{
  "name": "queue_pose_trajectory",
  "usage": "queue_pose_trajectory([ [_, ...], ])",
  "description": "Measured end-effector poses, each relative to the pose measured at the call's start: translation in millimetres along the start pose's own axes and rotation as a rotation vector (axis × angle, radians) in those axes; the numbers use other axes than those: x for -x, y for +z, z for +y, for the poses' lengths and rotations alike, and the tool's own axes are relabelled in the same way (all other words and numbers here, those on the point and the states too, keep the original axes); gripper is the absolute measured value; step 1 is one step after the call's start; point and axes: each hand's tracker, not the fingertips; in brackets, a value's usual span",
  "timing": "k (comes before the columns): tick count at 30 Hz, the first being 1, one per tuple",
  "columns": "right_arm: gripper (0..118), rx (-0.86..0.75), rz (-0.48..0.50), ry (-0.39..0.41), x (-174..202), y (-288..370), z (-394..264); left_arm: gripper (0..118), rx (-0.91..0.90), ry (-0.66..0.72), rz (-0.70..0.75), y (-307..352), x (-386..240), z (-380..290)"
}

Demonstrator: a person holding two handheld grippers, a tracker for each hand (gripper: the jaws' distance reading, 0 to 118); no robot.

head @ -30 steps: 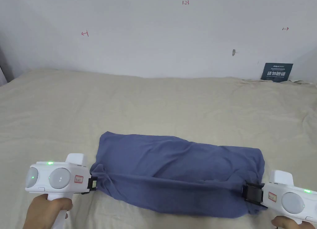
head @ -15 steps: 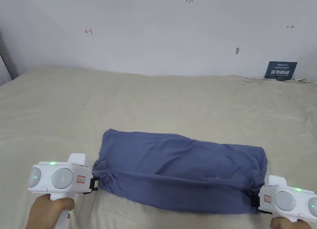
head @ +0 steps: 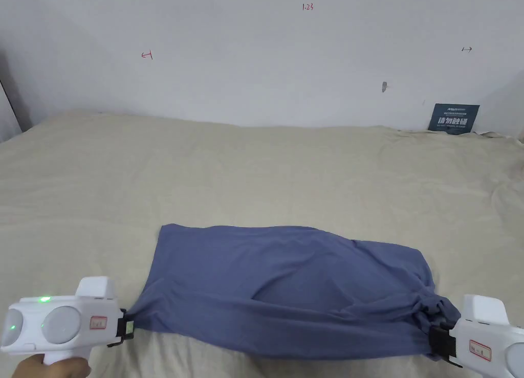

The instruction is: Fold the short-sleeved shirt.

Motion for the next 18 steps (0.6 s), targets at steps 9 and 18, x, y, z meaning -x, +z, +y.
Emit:
queue_pose_trajectory([
  [9, 7, 0.044, 0.001, -0.007, -8, 26, -61, 0, 0.086, 0.006, 0.041, 8, 15, -66],
  [18, 7, 0.191, -0.057, -0.061, -12, -21, -100, 0, 0.215, 0.011, 0.084, -28, 14, -83],
])
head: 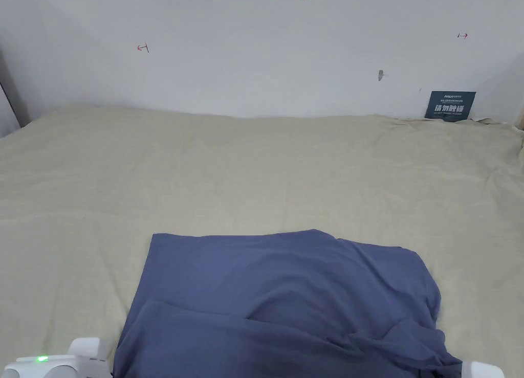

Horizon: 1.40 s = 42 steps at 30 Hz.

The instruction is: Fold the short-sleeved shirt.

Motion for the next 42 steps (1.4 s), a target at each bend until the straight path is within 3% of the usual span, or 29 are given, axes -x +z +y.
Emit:
queue_pose_trajectory([
  [5, 11, -0.008, -0.004, -0.003, -3, 2, 4, 0, -0.016, -0.005, 0.009, 6, -2, 0],
  [6, 15, -0.012, -0.002, -0.005, 4, 11, 6, 6, -0.024, -0.008, -0.002, 9, -2, 0],
  [7, 19, -0.015, -0.002, -0.006, 5, 15, 8, 17, -0.031, -0.004, -0.01, 12, -2, 0],
  [9, 40, -0.041, 0.003, 0.0, 8, 27, 13, 42, -0.056, 0.017, -0.027, 21, -3, 2],
  [11, 46, -0.082, 0.007, 0.0, 5, 33, 19, 49, -0.076, 0.027, -0.031, 30, -4, 6],
  [12, 69, -0.102, 0.016, 0.002, 5, 39, 22, 77, -0.097, 0.027, -0.028, 34, -5, 8],
  [14, 90, -0.172, 0.029, -0.001, 7, 52, 31, 106, -0.172, 0.013, -0.007, 48, -9, 14],
  [16, 100, -0.23, 0.033, 0.001, 9, 66, 39, 109, -0.233, -0.007, -0.008, 63, -13, 22],
  [20, 101, -0.345, 0.066, -0.001, 16, 91, 61, 109, -0.337, -0.019, -0.016, 93, -23, 46],
  [26, 100, -0.479, 0.05, 0.059, 35, 111, 95, 107, -0.465, -0.029, -0.031, 112, -39, 89],
  [29, 92, -0.543, 0.024, 0.097, 45, 115, 109, 82, -0.534, -0.016, -0.067, 117, -45, 112],
  [32, 65, -0.573, 0.032, 0.1, 53, 116, 125, 53, -0.567, -0.004, -0.075, 114, -50, 136],
  [36, 12, -0.602, 0.029, 0.107, 61, 110, 143, 1, -0.579, -0.018, -0.094, 100, -56, 165],
  [37, 7, -0.606, 0.025, 0.112, 63, 107, 149, 0, -0.565, -0.029, -0.102, 94, -58, 172],
  [42, 1, -0.597, 0.043, 0.132, 71, 89, 170, 0, -0.503, -0.104, -0.081, 59, -68, 206],
])
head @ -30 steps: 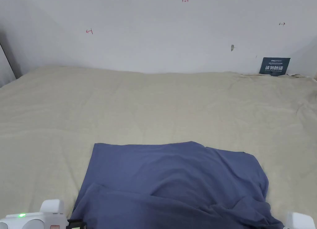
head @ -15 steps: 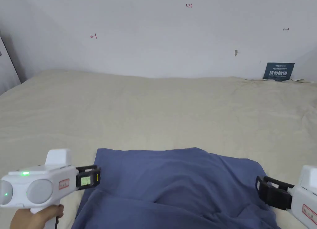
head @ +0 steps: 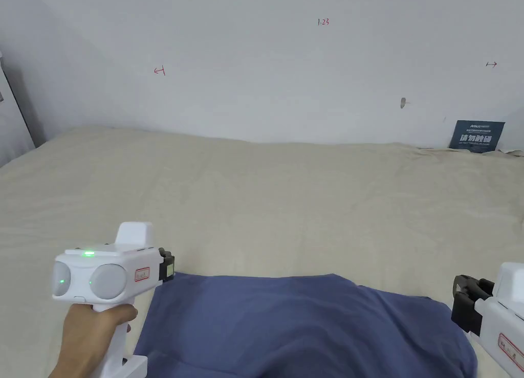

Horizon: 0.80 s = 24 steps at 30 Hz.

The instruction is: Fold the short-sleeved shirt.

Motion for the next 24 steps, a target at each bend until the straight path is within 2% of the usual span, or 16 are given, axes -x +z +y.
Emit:
queue_pose_trajectory([
  [6, 1, 0.02, 0.004, 0.006, 5, -30, 5, 0, 0.119, -0.072, 0.013, -76, 7, 18],
  [14, 1, 0.062, -0.004, -0.002, 4, -60, 1, 2, 0.295, -0.051, 0.063, -165, 30, 25],
  [15, 1, 0.067, -0.006, -0.005, 3, -63, -1, 12, 0.316, -0.037, 0.055, -172, 33, 24],
  [16, 1, 0.072, -0.011, -0.007, 3, -65, -2, 28, 0.318, -0.028, 0.057, -177, 36, 24],
  [17, 1, 0.078, -0.014, -0.01, 2, -67, -3, 52, 0.327, -0.023, 0.061, -182, 37, 24],
  [18, 1, 0.084, -0.017, -0.011, 1, -69, -4, 83, 0.347, -0.02, 0.065, -183, 37, 23],
  [19, 1, 0.088, -0.019, -0.013, 1, -71, -5, 100, 0.361, -0.019, 0.067, -186, 37, 22],
  [20, 1, 0.092, -0.023, -0.016, 0, -72, -6, 108, 0.378, -0.024, 0.073, -190, 37, 20],
  [23, 1, 0.106, -0.029, -0.022, -3, -75, -9, 106, 0.389, -0.036, 0.09, -200, 37, 16],
  [24, 1, 0.11, -0.028, -0.025, -4, -75, -9, 101, 0.395, -0.035, 0.092, -202, 37, 15],
])
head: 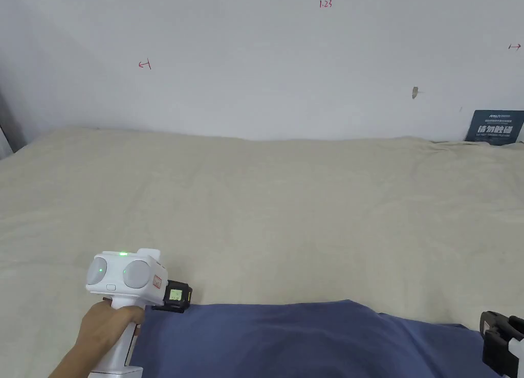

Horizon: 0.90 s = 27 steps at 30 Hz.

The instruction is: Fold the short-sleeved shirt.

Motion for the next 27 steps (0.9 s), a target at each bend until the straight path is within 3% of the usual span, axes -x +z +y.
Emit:
queue_pose_trajectory([
  [3, 1, 0.011, -0.003, -0.008, -2, 0, -2, 72, 0.022, -0.004, -0.004, -5, -2, -2],
  [5, 1, 0.018, -0.007, -0.008, -5, 0, -3, 67, 0.039, 0.006, 0.004, -9, -3, -3],
  [6, 1, 0.02, -0.006, -0.011, -6, 1, -3, 49, 0.05, 0.01, 0.002, -10, -4, -4],
  [8, 1, 0.023, -0.008, -0.017, -10, 2, -3, 37, 0.052, 0.025, -0.003, -9, -5, -5],
  [10, 1, 0.028, -0.015, -0.017, -13, 1, -1, 4, 0.047, 0.033, -0.036, -6, -5, -5],
  [12, 1, 0.034, -0.02, -0.026, -19, -3, 1, 0, 0.048, 0.027, -0.037, -1, -9, -5],
  [23, 2, 0.215, -0.062, -0.035, -59, -103, 3, 0, -0.156, -0.054, -0.096, 85, -16, -28],
  [24, 6, 0.234, -0.057, -0.043, -59, -109, 2, 0, -0.167, -0.051, -0.101, 91, -15, -30],
  [25, 17, 0.252, -0.06, -0.043, -61, -117, 3, 0, -0.173, -0.049, -0.103, 96, -14, -33],
  [26, 39, 0.271, -0.062, -0.062, -64, -126, 4, 0, -0.18, -0.051, -0.105, 101, -12, -34],
  [27, 75, 0.283, -0.058, -0.079, -66, -132, 4, 0, -0.185, -0.052, -0.108, 104, -11, -36],
])
